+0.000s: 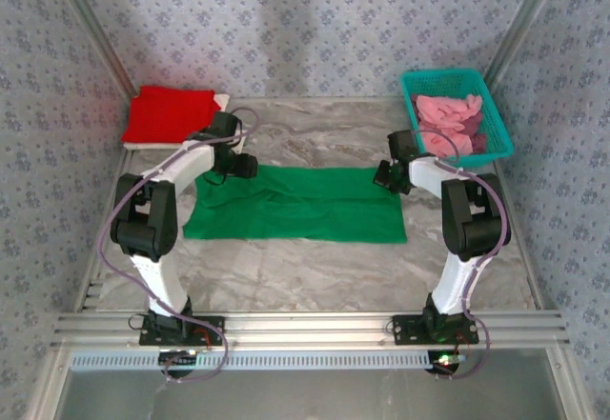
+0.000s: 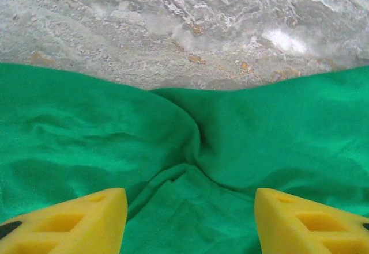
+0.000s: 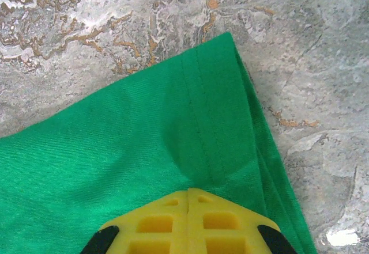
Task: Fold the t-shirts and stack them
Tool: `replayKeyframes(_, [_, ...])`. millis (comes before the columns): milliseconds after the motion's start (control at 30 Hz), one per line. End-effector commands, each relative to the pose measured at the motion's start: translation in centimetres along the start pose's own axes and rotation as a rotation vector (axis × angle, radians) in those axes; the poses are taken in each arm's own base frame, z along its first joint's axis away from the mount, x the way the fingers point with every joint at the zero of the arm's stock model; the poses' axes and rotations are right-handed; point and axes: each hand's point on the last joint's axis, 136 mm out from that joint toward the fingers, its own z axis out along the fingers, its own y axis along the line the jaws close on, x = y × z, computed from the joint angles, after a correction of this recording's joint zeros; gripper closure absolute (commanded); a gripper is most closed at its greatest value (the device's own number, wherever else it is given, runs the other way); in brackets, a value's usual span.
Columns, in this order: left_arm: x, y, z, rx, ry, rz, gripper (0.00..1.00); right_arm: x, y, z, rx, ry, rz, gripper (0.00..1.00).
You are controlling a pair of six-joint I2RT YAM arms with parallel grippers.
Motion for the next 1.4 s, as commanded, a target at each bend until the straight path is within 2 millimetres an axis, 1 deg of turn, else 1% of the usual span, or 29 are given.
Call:
replayKeyframes(0, [0.9,-0.8,1.3,0.048,0.053,0.013,0.37,0.4,-0.4,0.4,0.006,0.024,0.005,1.00])
replayKeyframes(100, [1.4,-1.0,2.6,0.070,0.078,0.006,0.36,0.3,-0.4,0.2,0.010,0.023,0.000,1.00])
replayKeyframes(133, [1.5,-1.1,3.1,0.072,0.088,0.005,0.38,0.2,-0.4,0.1,0.010,0.021,-0.001,1.00])
replayKeyframes(233, [1.5,-1.0,3.4,0.072,0.091,-0.007,0.51,0.1,-0.4,0.0,0.011,0.019,-0.001,1.00])
replayKeyframes(267, [1.4,-1.1,3.3,0.075,0.086,-0.009,0.61,0.1,-0.4,0.0,0.013,0.018,-0.001,1.00])
replayKeyframes(300, [1.3,-1.1,3.2,0.075,0.082,-0.011,0.75,0.0,-0.4,0.0,0.014,0.017,-0.001,1.00])
replayKeyframes(333, [1.3,-1.0,2.8,0.069,0.078,-0.015,0.80,0.0,-0.4,-0.1,0.014,0.016,-0.004,1.00])
replayKeyframes(467, [1.4,-0.6,0.9,0.038,0.048,-0.029,0.90,-0.2,-0.5,-0.2,0.017,0.016,-0.006,1.00])
replayKeyframes(533, [1.5,-0.4,-0.2,0.023,0.028,-0.042,0.90,-0.2,-0.6,-0.2,0.022,0.014,-0.005,1.00])
replayKeyframes(633, [2.4,0.2,-1.5,-0.017,0.015,-0.073,0.90,-0.2,-0.7,-0.2,0.023,0.016,-0.004,1.00])
replayKeyframes(767, [4.5,0.6,-1.9,-0.070,0.014,-0.096,0.91,0.1,-1.0,0.1,0.034,0.025,0.001,1.00])
replayKeyframes(800, [5.0,0.8,-1.9,-0.090,0.009,-0.101,0.85,0.2,-1.1,0.1,0.037,0.028,0.003,1.00])
replayKeyframes(833, [5.6,0.9,-1.9,-0.103,0.003,-0.104,0.71,0.2,-1.2,0.1,0.040,0.029,0.004,1.00])
replayKeyframes(867, [6.2,0.8,-1.7,-0.103,0.007,-0.103,0.64,0.3,-1.3,0.2,0.042,0.033,0.005,1.00])
replayKeyframes(933, [7.0,0.6,-1.8,-0.102,0.005,-0.106,0.54,0.3,-1.5,0.3,0.048,0.038,0.006,1.00])
replayKeyframes(967, [7.3,0.4,-2.0,-0.096,0.003,-0.101,0.56,0.4,-1.5,0.3,0.052,0.041,0.006,1.00])
replayKeyframes(1000, [7.4,0.2,-2.3,-0.094,-0.002,-0.099,0.63,0.3,-1.6,0.3,0.056,0.043,0.007,1.00])
replayKeyframes(1033, [7.4,0.0,-2.7,-0.088,-0.010,-0.098,0.69,0.3,-1.6,0.2,0.057,0.043,0.007,1.00])
replayKeyframes(1133, [6.7,0.1,-3.8,-0.085,-0.046,-0.098,0.79,-0.1,-1.3,0.1,0.045,0.039,0.003,1.00])
replayKeyframes(1200, [5.8,0.3,-4.4,-0.074,-0.074,-0.103,0.92,-0.4,-0.9,0.0,0.030,0.039,-0.002,1.00])
replayKeyframes(1267, [4.6,0.5,-4.8,-0.053,-0.101,-0.102,0.98,-0.3,-0.7,-0.1,0.025,0.048,-0.011,1.00])
replayKeyframes(1300, [4.1,0.8,-4.9,-0.051,-0.110,-0.107,1.00,-1.7,0.2,-0.7,0.004,0.018,-0.016,1.00])
replayKeyframes(1367, [2.8,1.4,-5.5,-0.043,-0.136,-0.122,1.00,-2.0,0.7,-0.9,-0.005,0.011,-0.027,1.00])
